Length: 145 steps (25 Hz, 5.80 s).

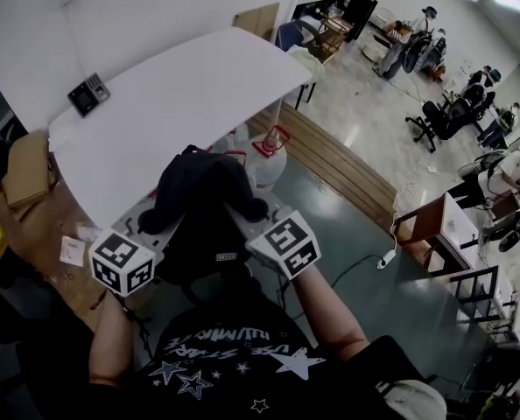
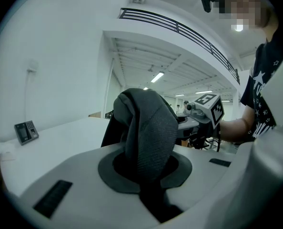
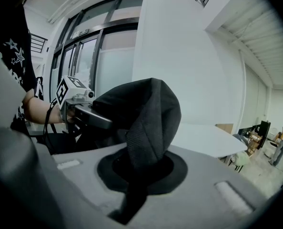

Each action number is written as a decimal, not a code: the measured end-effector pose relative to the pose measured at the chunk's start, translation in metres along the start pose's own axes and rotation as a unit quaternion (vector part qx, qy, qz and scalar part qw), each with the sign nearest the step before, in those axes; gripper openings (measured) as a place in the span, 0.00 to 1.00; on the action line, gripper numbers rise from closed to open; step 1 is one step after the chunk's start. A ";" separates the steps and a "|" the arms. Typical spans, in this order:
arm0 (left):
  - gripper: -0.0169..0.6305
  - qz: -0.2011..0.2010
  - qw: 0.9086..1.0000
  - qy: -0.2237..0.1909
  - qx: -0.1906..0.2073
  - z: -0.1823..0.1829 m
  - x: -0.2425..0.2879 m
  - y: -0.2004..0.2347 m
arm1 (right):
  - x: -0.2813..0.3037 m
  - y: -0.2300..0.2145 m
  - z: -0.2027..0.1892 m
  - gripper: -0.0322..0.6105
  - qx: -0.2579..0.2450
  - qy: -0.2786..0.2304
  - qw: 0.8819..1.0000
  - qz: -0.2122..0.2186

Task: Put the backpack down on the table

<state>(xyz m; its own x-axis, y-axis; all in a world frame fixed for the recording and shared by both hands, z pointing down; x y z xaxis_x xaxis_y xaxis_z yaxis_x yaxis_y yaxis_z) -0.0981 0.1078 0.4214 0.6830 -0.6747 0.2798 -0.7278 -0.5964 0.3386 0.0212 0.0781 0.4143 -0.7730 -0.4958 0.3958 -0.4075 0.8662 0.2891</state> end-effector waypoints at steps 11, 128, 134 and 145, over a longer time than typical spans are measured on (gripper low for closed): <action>0.11 0.045 0.999 -0.013 0.024 0.056 0.072 0.016 | 0.013 -0.099 -0.001 0.08 -0.022 -0.046 0.998 0.028; 0.42 0.170 0.978 -0.124 -0.005 0.245 0.215 0.434 | 0.372 -0.407 0.074 0.45 -0.061 -0.083 0.994 0.047; 0.47 0.211 0.966 -0.149 -0.012 0.241 0.183 0.419 | 0.350 -0.406 0.068 0.52 -0.042 -0.084 0.995 0.016; 0.47 0.221 0.965 -0.134 -0.028 0.196 0.161 0.358 | 0.281 -0.385 0.046 0.52 -0.016 -0.095 0.995 -0.016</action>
<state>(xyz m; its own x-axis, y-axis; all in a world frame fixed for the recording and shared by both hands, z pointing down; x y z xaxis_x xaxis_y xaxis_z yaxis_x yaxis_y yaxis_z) -0.2608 -0.3000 0.4122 0.2595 -0.9510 0.1681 -0.9351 -0.2039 0.2898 -0.0610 -0.3917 0.3738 -0.8392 -0.4998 0.2145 -0.4205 0.8464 0.3269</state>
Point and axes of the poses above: the fingertips, and each gripper's own axes: x forward along the fingers, y to its left, z out of its top, the point moved 3 cm from there along -x, backward along the fingers, and after that the axes turned 12 degrees about -x, right-handed, at the moved point
